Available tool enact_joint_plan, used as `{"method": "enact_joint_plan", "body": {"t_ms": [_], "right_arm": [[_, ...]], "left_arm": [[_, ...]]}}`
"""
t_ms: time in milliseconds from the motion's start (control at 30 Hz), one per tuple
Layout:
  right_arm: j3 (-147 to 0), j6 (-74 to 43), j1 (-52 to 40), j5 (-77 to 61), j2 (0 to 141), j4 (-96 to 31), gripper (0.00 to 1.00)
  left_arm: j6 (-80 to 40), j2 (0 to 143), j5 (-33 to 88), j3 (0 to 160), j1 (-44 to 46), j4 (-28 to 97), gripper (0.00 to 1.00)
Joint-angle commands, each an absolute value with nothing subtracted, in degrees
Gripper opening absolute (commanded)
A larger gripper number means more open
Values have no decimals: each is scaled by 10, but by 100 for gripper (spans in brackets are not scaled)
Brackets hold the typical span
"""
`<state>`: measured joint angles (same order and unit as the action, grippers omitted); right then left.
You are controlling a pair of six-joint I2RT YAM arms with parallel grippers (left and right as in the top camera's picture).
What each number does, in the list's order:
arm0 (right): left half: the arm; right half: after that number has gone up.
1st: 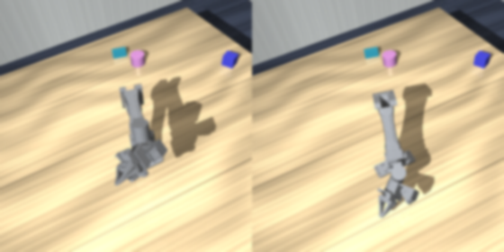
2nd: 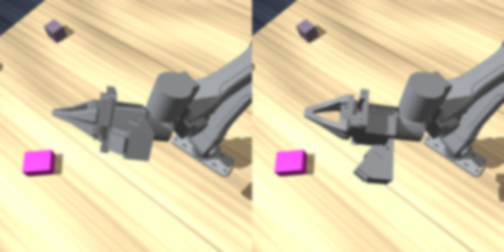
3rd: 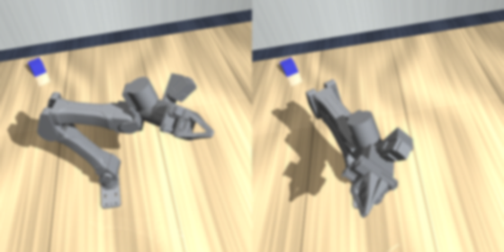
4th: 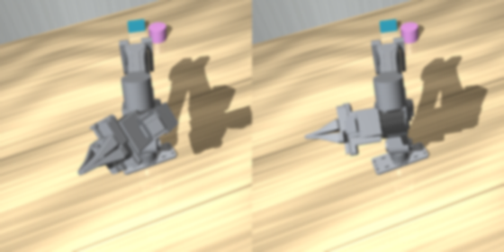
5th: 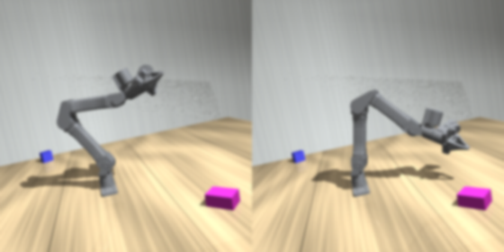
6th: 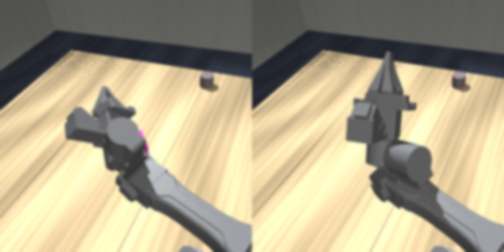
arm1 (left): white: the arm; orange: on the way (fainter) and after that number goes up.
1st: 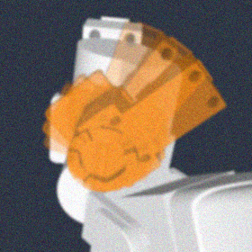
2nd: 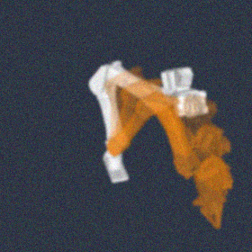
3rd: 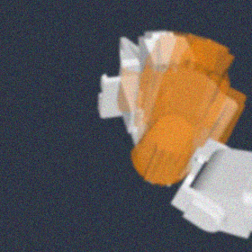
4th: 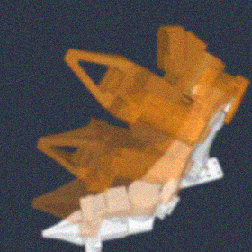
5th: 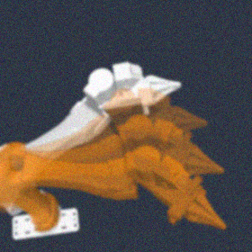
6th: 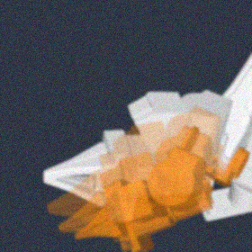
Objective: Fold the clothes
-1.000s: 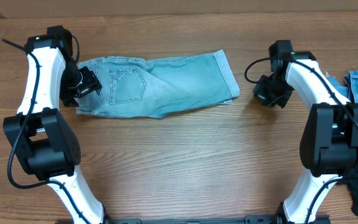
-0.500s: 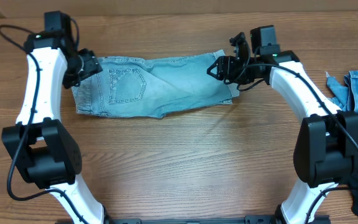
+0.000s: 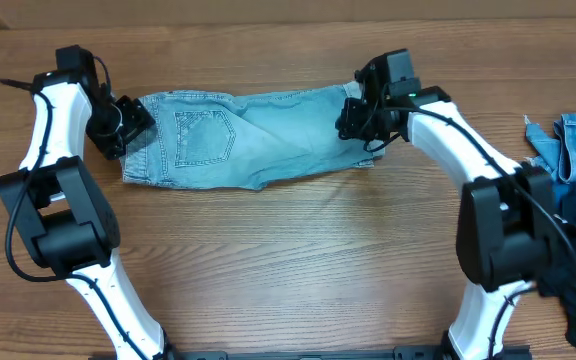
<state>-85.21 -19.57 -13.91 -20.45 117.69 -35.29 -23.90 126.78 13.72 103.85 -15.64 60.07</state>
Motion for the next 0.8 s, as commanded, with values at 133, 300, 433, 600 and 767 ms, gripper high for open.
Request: {"method": "enact_joint_plan", "body": {"t_ms": [133,300,433,600,767], "right_arm": [[-856,-275,-139,-184,1225,-357,6],[-856,-275,-139,-169,1225,-365,6],[-856,-275,-139,-169,1225,-365,8],[-856,-275,-139,-165,1225,-367,45],[-856,-275,-139,-152,1225,-366,53]], "left_arm": [[-244,1267,222,1040,-176,637,31],[-203,1266,291,1040,-218,745,4],[-153,1266,281,1040,-255,805,4],[-123,1266,247,1040,-260,687,25],[-117,1267,200,1040,-244,629,37]]}}
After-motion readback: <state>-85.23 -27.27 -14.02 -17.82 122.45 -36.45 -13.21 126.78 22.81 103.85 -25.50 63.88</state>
